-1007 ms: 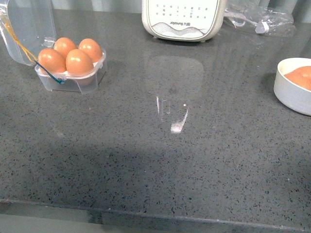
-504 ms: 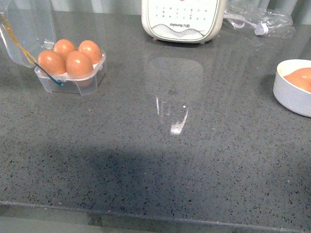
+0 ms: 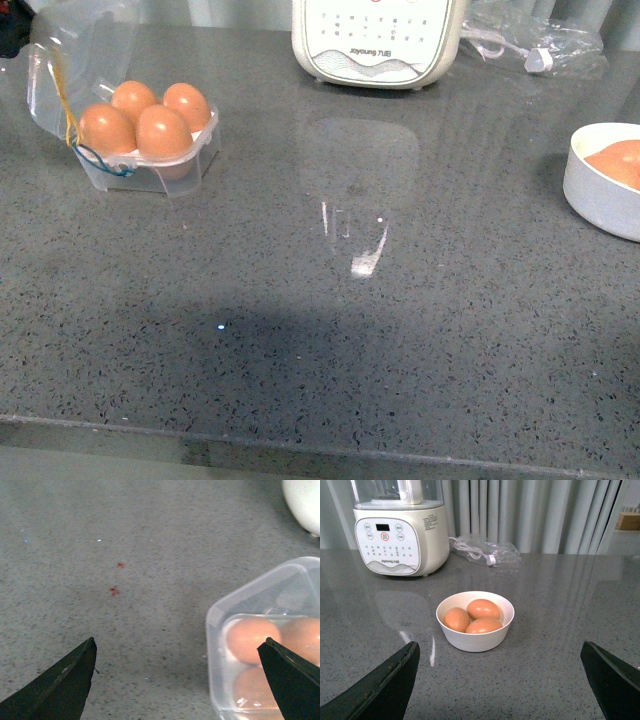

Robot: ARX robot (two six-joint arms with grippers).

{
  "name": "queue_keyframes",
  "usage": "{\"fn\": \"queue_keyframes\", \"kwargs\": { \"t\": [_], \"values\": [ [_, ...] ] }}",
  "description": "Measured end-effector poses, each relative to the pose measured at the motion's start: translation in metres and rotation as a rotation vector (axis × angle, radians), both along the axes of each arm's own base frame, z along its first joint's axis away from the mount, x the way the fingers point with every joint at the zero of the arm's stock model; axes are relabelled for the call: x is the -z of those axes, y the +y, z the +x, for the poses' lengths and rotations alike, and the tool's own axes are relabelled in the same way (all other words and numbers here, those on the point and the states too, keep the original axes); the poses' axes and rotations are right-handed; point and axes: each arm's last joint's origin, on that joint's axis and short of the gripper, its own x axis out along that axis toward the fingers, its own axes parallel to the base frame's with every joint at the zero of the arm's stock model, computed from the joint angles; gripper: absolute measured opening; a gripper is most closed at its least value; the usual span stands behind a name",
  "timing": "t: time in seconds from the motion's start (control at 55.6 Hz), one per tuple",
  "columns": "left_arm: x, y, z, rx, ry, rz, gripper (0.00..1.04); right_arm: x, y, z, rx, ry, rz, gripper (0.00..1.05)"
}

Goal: Put egg into box

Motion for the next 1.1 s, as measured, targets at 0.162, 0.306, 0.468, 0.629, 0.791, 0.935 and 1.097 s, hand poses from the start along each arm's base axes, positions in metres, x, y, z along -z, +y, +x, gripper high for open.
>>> {"fn": "queue_keyframes", "kwargs": {
  "t": [0.162,0.306,0.468,0.629,0.791,0.935,1.097],
  "values": [
    [-0.004,-0.025,-0.007,0.076,-0.005,-0.004,0.98,0.000,0.000,0.000,0.000,0.000,0.000,0.97],
    [-0.010,-0.042,-0.016,0.130,-0.011,-0.003,0.98,0.000,0.000,0.000,0.000,0.000,0.000,0.97],
    [-0.022,-0.058,-0.032,0.189,-0.025,-0.008,0.98,0.000,0.000,0.000,0.000,0.000,0.000,0.97],
    [-0.029,-0.076,-0.053,0.242,0.010,0.003,0.98,0.000,0.000,0.000,0.000,0.000,0.000,0.97],
    [-0.022,-0.086,-0.061,0.288,0.052,0.035,0.98,0.000,0.000,0.000,0.000,0.000,0.000,0.97],
    [-0.027,-0.085,-0.066,0.293,0.044,0.031,0.98,0.000,0.000,0.000,0.000,0.000,0.000,0.97],
    [-0.034,-0.083,-0.070,0.288,0.025,0.034,0.98,0.000,0.000,0.000,0.000,0.000,0.000,0.97]
  ]
}}
